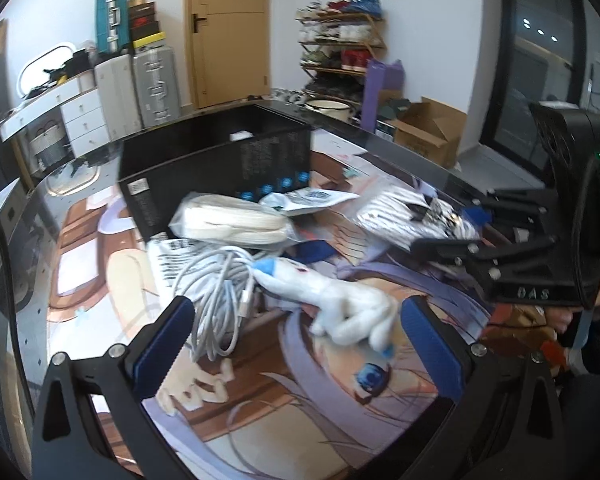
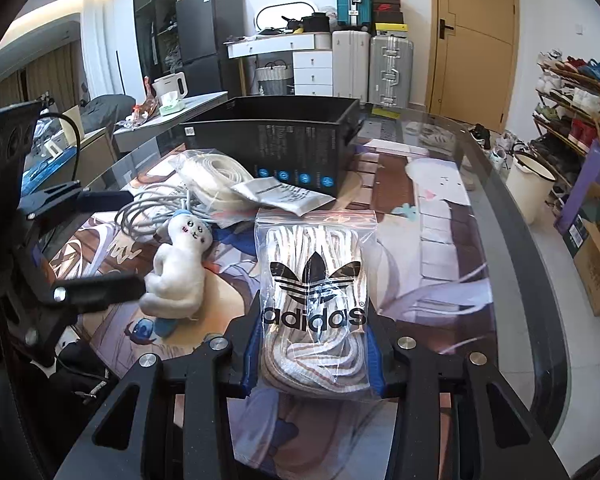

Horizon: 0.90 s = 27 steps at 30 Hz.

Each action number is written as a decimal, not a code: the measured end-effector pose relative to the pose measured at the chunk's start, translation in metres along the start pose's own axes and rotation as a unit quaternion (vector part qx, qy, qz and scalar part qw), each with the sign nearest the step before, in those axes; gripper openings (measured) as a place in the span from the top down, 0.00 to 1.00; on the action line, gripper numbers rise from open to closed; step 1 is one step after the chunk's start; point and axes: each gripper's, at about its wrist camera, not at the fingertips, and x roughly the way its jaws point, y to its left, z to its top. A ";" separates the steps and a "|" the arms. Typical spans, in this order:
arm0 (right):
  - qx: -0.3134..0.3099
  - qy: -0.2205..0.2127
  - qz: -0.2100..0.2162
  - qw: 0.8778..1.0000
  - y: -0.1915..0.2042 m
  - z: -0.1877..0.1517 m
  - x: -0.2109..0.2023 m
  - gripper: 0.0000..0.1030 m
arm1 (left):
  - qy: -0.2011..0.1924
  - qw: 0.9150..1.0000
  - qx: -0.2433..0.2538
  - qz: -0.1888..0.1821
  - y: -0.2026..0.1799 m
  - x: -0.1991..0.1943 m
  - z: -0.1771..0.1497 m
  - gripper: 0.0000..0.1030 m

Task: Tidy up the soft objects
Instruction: 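Grasp the clear adidas lace bag with the right tool while the left tool approaches the white plush doll, then close the left tool on the white plush doll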

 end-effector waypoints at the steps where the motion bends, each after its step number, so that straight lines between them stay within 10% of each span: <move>1: 0.002 -0.001 0.000 1.000 -0.001 0.000 -0.001 0.59 | -0.001 1.000 0.005 0.000 -0.003 -0.001 0.000 0.00; 24: 0.022 -0.032 -0.023 0.999 -0.016 0.002 -0.017 0.59 | -0.041 0.996 0.025 -0.073 -0.011 -0.023 0.010 0.02; 27: 0.025 -0.033 -0.023 0.999 -0.019 0.001 -0.018 0.59 | -0.023 0.996 0.036 -0.073 -0.019 -0.011 0.009 0.15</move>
